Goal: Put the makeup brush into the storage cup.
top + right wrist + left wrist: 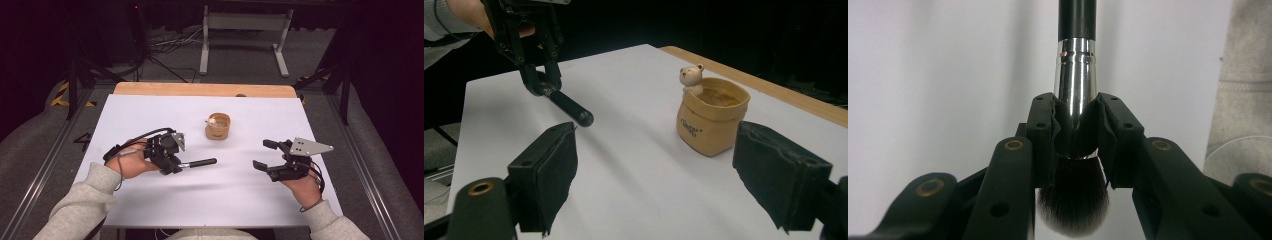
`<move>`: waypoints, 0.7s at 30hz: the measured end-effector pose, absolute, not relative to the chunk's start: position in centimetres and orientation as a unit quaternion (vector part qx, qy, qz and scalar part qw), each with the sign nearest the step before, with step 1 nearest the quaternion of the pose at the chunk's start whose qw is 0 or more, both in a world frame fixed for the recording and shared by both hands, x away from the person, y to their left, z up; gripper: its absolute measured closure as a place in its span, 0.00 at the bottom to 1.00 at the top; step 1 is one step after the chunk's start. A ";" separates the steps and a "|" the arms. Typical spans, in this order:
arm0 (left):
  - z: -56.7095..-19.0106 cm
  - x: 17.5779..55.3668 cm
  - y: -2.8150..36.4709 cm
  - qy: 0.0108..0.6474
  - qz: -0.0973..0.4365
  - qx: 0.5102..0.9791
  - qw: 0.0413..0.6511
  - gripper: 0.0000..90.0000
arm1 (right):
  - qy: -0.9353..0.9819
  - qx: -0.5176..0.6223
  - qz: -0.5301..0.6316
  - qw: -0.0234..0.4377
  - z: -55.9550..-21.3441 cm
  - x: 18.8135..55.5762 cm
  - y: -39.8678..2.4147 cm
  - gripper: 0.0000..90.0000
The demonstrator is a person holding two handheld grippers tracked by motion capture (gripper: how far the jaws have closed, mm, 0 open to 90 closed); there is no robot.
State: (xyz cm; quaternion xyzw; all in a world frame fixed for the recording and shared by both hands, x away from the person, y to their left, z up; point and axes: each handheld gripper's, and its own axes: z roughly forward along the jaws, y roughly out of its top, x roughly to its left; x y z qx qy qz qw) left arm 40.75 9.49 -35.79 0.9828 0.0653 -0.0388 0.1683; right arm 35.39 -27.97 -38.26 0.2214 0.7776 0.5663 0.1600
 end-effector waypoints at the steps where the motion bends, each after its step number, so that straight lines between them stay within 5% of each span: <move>1: -35.7 40.6 9.3 0.063 -0.038 0.983 0.169 0.78 | 0.779 0.219 0.565 0.160 -38.1 35.4 -27.8 0.20; 21: -34.3 38.1 6.4 0.010 -0.040 0.984 0.175 0.78 | 0.810 0.153 0.547 0.143 -36.5 35.2 -24.3 0.27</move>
